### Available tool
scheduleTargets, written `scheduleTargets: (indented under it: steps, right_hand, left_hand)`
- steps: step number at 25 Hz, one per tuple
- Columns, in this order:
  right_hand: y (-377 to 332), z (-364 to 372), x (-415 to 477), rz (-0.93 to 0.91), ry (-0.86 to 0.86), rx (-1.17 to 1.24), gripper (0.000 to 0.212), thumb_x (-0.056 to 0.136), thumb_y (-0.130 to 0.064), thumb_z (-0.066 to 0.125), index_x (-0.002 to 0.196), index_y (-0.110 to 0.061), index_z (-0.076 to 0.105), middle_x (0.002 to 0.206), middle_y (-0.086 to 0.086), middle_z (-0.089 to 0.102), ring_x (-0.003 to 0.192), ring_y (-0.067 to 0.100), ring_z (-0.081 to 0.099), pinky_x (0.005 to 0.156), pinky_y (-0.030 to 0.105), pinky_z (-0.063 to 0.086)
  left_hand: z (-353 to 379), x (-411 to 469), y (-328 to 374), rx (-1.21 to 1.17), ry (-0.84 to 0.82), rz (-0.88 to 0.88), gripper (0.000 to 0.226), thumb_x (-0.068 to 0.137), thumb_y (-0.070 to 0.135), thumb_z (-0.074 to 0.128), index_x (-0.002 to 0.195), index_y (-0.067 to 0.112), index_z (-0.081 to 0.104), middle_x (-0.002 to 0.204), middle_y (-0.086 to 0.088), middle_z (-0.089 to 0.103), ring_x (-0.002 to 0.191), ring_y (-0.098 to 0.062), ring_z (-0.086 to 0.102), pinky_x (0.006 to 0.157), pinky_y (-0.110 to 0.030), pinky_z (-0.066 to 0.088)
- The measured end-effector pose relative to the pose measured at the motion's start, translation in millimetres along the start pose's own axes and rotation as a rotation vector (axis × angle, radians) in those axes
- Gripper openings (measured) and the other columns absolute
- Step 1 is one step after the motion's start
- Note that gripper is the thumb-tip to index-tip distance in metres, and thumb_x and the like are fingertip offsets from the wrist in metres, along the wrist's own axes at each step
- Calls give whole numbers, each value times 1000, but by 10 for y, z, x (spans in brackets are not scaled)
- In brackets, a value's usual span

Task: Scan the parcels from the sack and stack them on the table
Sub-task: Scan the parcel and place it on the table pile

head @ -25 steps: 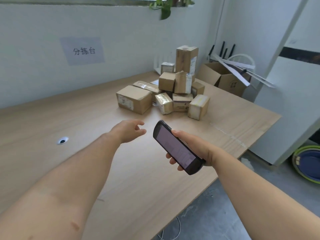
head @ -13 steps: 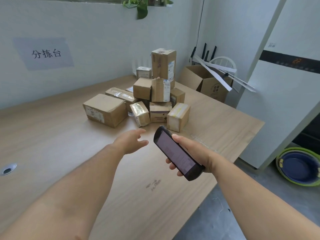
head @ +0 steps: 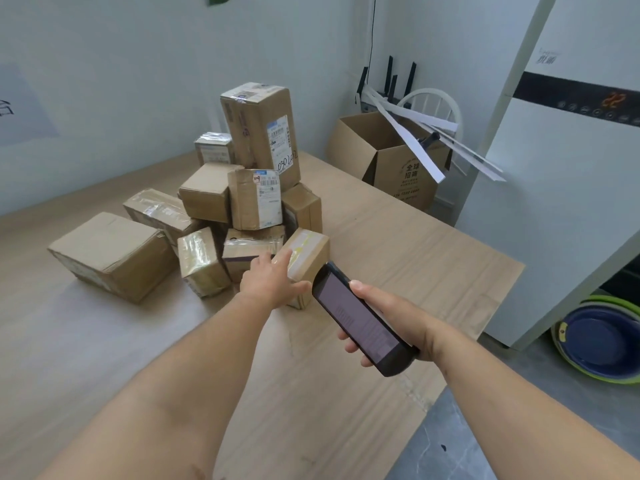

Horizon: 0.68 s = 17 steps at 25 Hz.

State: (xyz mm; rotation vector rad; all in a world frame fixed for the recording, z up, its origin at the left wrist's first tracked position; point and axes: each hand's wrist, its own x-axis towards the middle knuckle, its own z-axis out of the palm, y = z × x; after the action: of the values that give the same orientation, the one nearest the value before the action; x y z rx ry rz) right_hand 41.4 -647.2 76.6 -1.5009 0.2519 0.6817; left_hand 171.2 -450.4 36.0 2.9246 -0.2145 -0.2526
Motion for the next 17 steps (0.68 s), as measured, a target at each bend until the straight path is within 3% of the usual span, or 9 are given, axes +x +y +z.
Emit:
scheduleTargets:
  steps: [3,6,10,15,17]
  right_hand:
    - [60,-184,150,25,-19,8,75,76,-69,53,122,-10,61,100,17,69,85,26,67,71,42,56]
    - [106,-219,244,66,-52,2,76,76,-69,53,122,-10,62,101,16,69,86,25,68,71,42,56]
    - [151,9,320,91,-103,0,77,76,-69,53,121,-8,62,100,17,68,86,26,67,68,41,56]
    - [193,470,333,67,-167,22,62,93,-61,46,121,-8,61,97,16,68,81,25,66,66,39,56]
    - [201,667,327,68,-195,23,61,93,-59,45,121,-7,61,96,17,68,80,25,66,64,38,56]
  left_hand:
    - [125,171,32,-7,-39,-60,76,86,57,57,148,35,18,152,-13,24,137,-33,27,105,-47,36]
    - [198,117,-26,-43,-26,-70,63,88,48,55,143,37,26,145,-10,31,128,-30,33,99,-41,41]
    - [123,-189,-335,-155,-60,-111,64,84,44,59,142,40,33,144,-4,32,129,-26,33,100,-37,41]
    - [-119,-735,-1048,-528,-201,-279,68,64,53,59,130,38,49,130,-2,51,111,-20,52,89,-33,46]
    - [-126,-1003,-1289,-669,-246,-389,54,69,49,57,121,36,53,123,-3,56,100,-17,53,82,-34,46]
